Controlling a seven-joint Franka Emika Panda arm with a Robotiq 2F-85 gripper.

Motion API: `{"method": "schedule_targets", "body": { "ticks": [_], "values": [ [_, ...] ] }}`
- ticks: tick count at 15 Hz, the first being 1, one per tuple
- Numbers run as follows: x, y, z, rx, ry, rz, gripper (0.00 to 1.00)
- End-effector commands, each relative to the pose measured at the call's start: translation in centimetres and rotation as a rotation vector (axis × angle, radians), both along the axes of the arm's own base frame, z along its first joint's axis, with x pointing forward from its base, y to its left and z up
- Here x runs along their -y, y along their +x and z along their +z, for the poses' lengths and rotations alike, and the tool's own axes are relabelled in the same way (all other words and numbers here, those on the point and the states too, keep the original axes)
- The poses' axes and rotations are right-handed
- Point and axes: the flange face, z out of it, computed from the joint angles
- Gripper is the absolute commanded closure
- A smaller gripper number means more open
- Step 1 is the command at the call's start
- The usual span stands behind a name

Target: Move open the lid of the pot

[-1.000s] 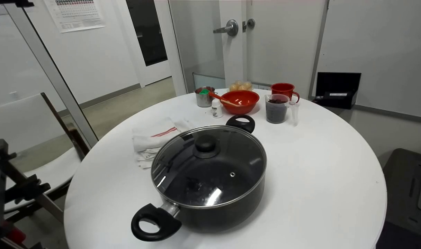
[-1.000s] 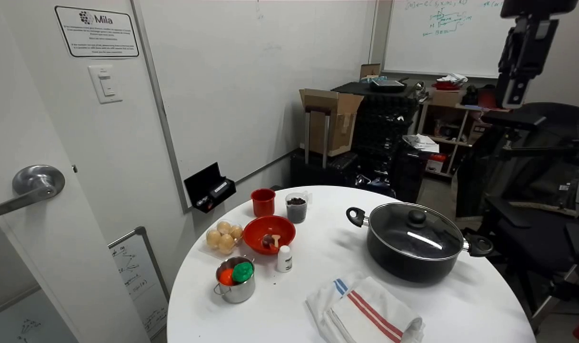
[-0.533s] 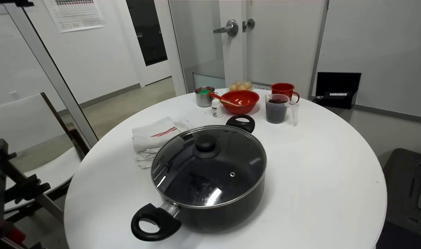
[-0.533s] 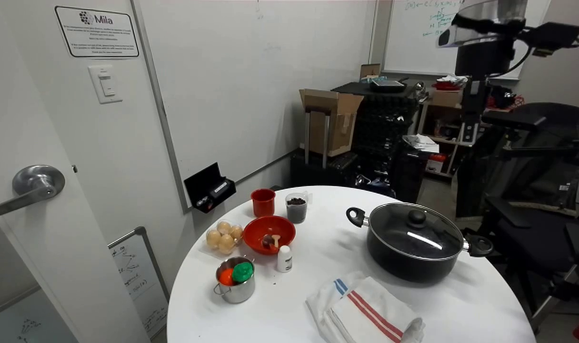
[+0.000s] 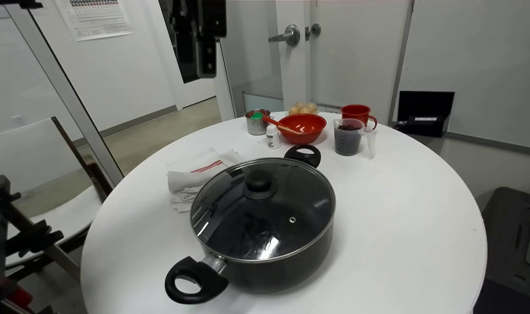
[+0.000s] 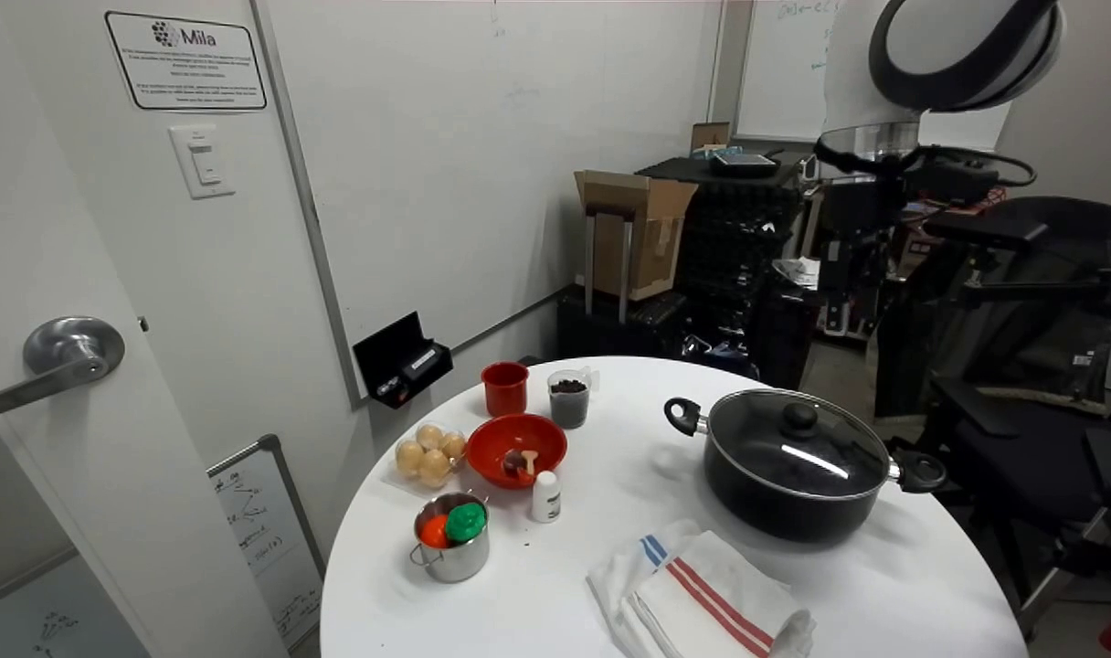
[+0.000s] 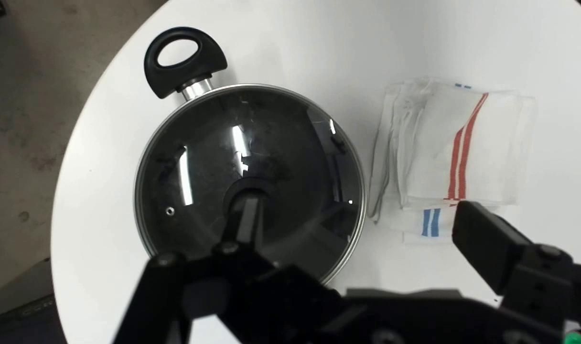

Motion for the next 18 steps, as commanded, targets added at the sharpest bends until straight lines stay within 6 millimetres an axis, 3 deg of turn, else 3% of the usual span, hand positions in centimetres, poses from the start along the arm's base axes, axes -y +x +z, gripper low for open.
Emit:
{"method": "schedule_targets", "body": {
  "ticks": [1,9,18],
  "values": [
    [1.9,2.4,-4.1,-0.016,-0.013,-0.098,0.00],
    [4.7,4.1,-11.7,-0.070,-0.067,-0.261,0.00],
    [5.6,4.9,-16.8,-0.126,-0.077,-0.321,0.00]
  ]
}}
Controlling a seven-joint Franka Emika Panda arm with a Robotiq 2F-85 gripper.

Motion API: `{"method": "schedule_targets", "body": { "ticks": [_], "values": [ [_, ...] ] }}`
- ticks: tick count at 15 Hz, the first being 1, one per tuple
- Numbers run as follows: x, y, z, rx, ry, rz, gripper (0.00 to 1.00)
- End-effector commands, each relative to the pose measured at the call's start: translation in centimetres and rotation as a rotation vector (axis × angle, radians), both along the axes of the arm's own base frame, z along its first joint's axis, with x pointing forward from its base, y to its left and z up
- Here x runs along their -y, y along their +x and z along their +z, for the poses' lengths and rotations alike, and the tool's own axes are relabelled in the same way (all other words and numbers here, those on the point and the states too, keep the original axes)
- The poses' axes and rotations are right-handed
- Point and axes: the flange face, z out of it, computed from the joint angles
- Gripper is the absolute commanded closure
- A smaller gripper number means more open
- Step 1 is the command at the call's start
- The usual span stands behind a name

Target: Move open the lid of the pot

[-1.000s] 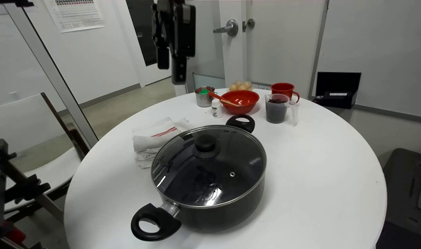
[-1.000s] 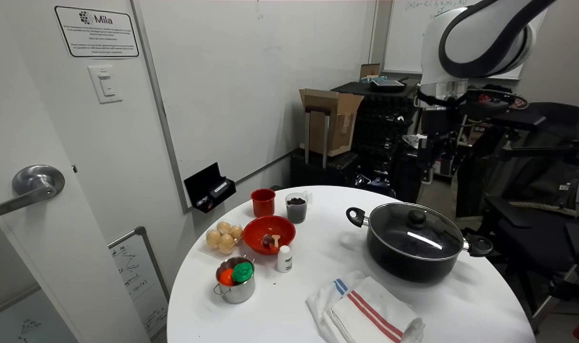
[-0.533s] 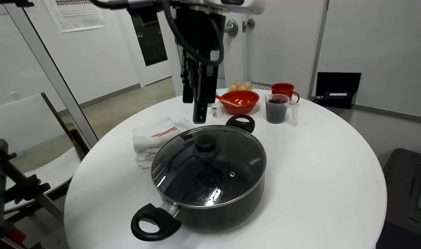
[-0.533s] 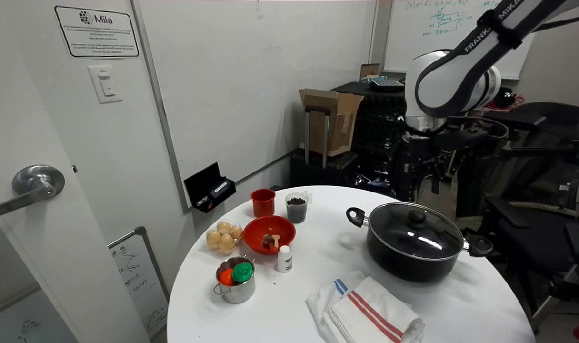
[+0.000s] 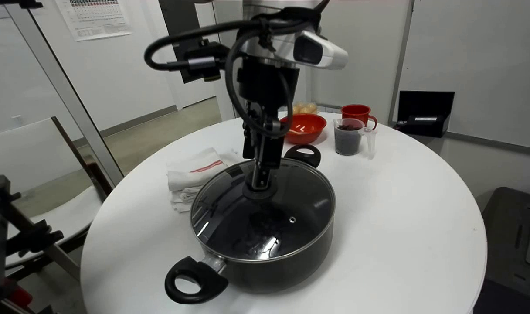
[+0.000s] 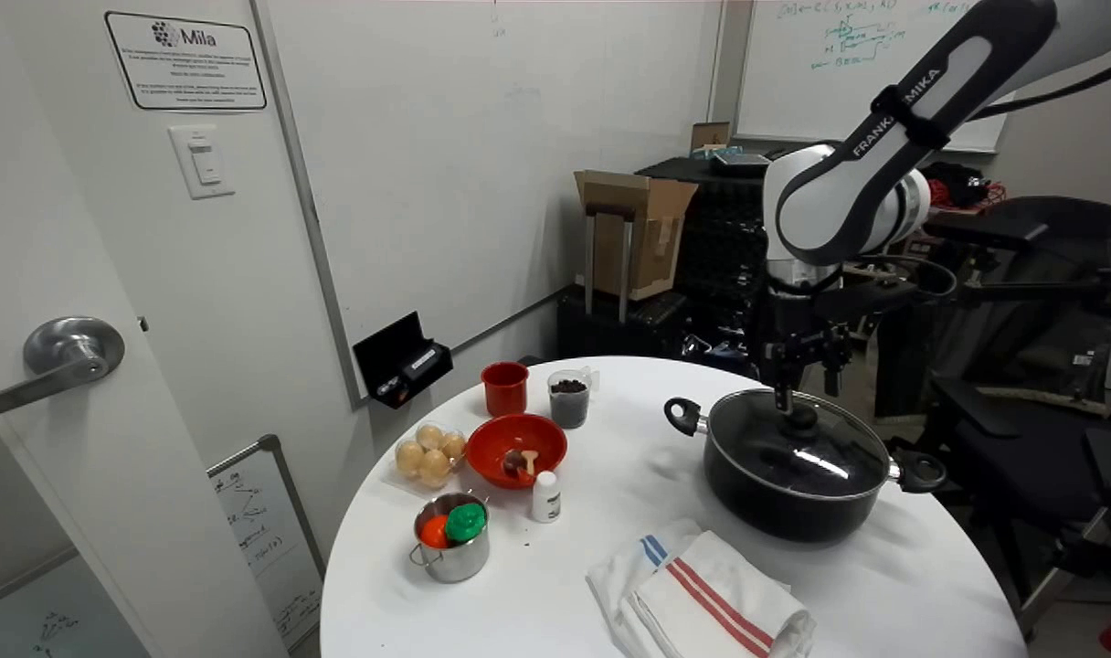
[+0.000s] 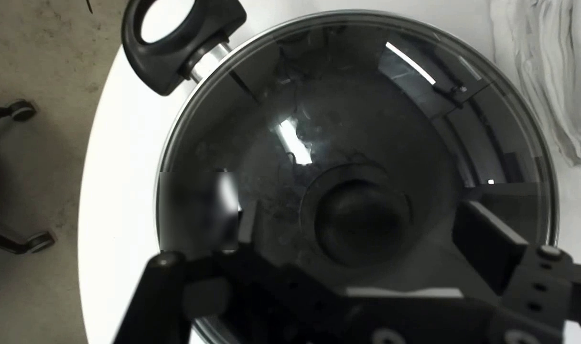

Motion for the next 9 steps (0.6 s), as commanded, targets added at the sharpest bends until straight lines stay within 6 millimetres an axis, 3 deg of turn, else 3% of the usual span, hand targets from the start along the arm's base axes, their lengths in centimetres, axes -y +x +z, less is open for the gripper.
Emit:
{"method": "schedule_targets", "body": {
  "ticks": [1,6,7,9],
  "values": [
    [0.1,1.2,-1.6,0.002,0.001,-0.027,0.00],
    [0.3,1.7,-2.5,0.001,0.000,-0.029,0.02],
    [0.4,1.7,-2.6,0.003,0.001,-0.029,0.26],
    [0.4,1.8,-2.6,0.005,0.003,-0.031,0.31]
  ]
}}
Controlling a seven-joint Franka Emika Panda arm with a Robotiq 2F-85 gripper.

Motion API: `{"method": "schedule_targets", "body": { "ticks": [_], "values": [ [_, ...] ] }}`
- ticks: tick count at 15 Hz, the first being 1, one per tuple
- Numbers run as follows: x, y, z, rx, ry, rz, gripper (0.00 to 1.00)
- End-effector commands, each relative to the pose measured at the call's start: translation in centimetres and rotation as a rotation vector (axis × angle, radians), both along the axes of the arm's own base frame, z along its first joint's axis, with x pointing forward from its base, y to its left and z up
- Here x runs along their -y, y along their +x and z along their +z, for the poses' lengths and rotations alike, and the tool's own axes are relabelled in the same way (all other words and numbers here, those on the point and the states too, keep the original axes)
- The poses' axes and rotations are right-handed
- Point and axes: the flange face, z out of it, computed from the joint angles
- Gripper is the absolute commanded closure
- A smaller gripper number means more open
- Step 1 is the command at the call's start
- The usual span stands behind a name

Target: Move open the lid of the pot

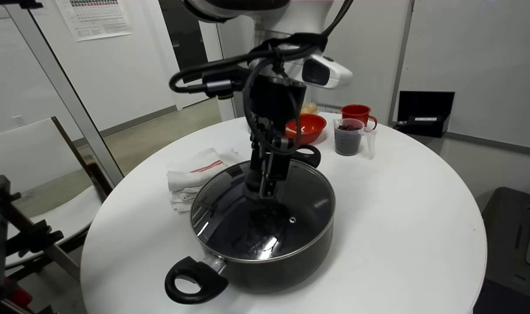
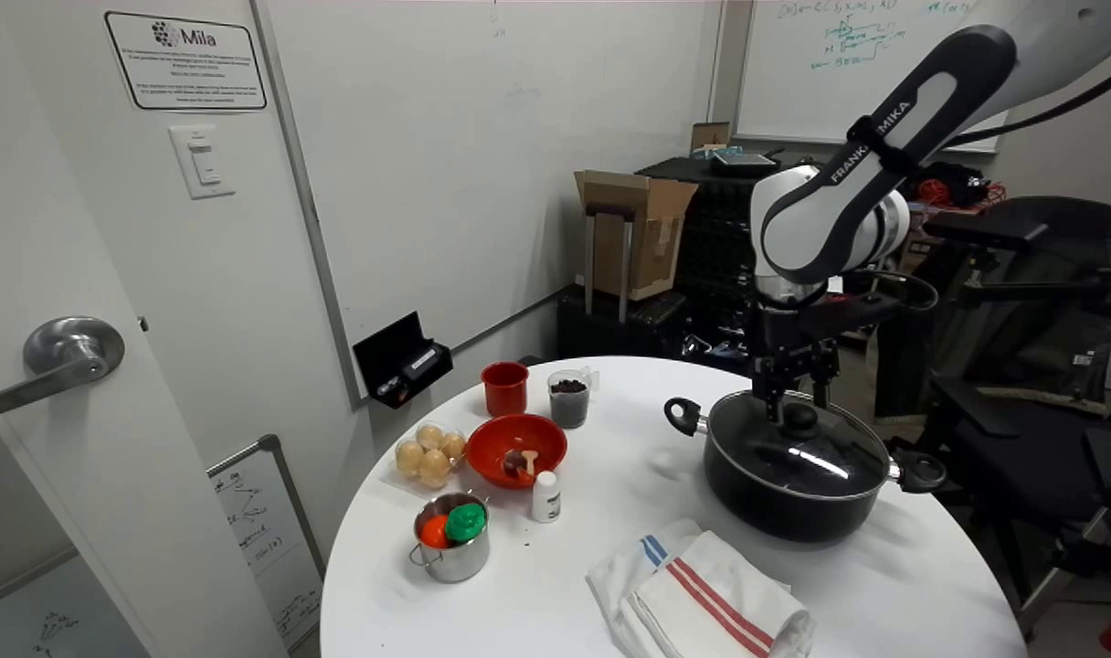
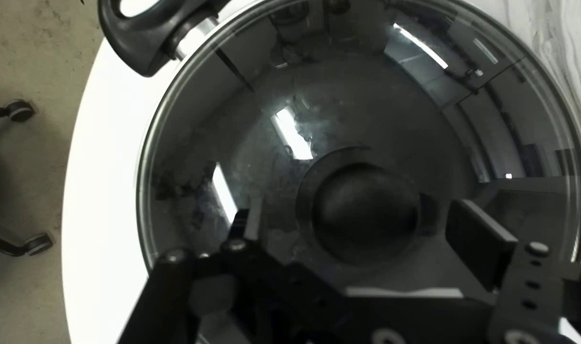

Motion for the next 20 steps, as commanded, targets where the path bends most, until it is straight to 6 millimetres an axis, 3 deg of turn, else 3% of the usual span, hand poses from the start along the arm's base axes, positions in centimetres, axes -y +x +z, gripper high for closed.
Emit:
{"method": "schedule_targets", "body": {
  "ticks": [1,6,11,20],
  "values": [
    [0.2,0.8,-0.2,0.019,0.007,-0.029,0.36],
    [0.4,0.9,0.6,0.038,0.010,-0.039,0.74],
    [0.3,0.4,1.5,0.058,0.017,-0.039,0.75],
    [-1.4,-1.1,6.8,0.158,-0.005,0.011,0.75]
  ]
}}
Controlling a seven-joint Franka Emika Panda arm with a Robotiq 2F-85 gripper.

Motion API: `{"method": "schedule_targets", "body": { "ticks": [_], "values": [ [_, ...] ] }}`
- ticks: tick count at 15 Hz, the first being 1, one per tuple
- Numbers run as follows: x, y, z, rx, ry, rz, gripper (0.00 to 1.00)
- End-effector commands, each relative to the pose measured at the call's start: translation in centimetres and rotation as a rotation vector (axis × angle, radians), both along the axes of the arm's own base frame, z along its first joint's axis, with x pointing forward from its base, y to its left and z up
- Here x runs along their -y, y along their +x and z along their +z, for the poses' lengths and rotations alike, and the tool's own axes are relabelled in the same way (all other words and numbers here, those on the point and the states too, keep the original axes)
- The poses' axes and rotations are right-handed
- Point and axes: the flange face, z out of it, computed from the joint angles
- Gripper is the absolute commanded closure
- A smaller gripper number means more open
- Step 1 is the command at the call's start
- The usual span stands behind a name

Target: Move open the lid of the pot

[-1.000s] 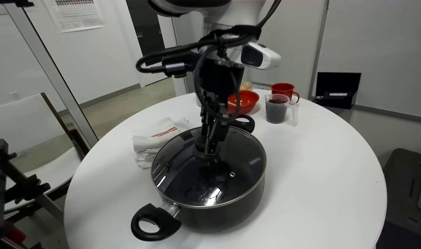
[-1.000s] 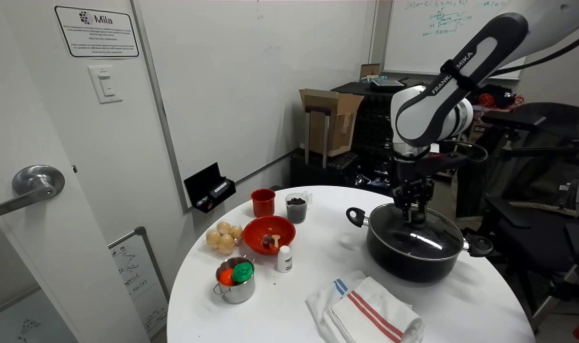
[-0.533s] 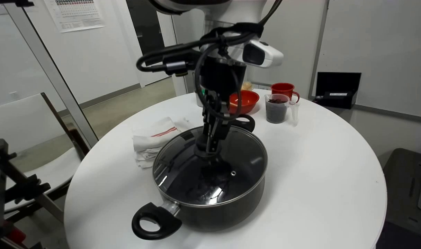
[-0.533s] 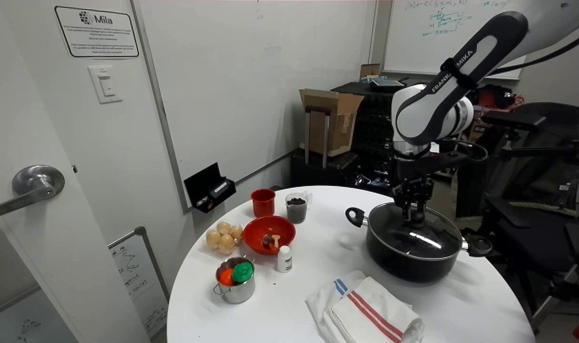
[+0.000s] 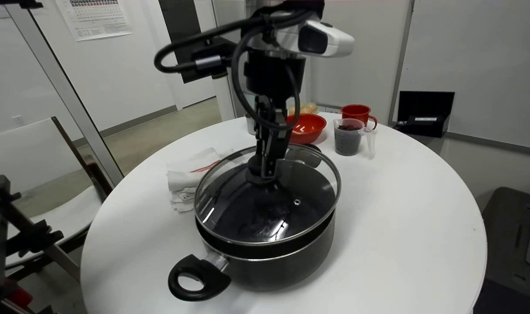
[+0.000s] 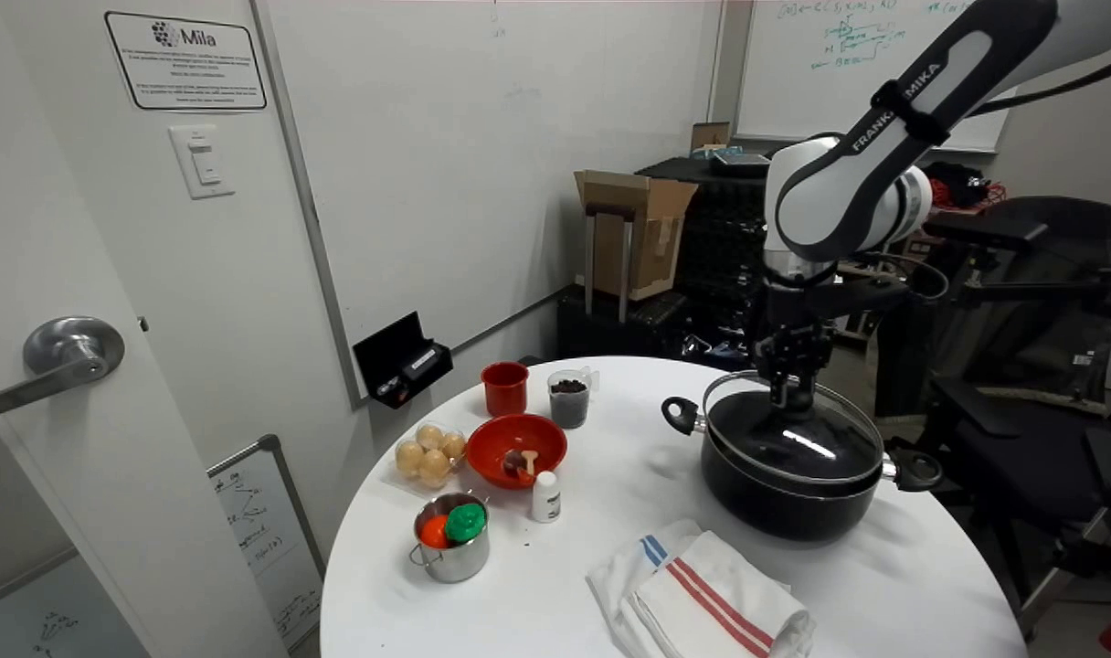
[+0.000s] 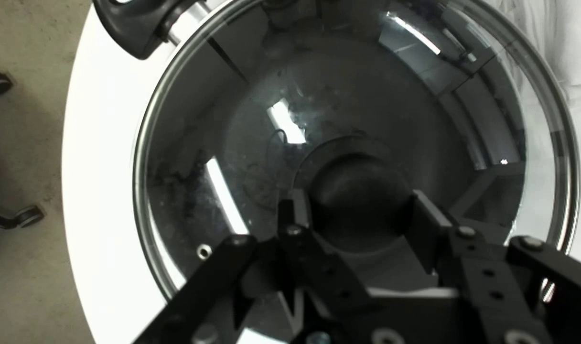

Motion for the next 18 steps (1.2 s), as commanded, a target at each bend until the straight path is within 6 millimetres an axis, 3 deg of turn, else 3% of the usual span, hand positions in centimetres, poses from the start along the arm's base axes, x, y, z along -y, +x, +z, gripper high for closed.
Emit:
{"method": "schedule_targets", "body": {
  "ticks": [1,6,10,18],
  "values": [
    [-1.7,-1.1,4.0,0.060,0.004,0.042,0.75],
    [-6.4,-0.1,6.9,0.069,-0.009,0.188,0.75],
    [-11.5,1.3,8.2,0.044,-0.045,0.348,0.75],
    [-22.1,2.9,8.4,-0.078,-0.106,0.652,0.75]
  ]
}}
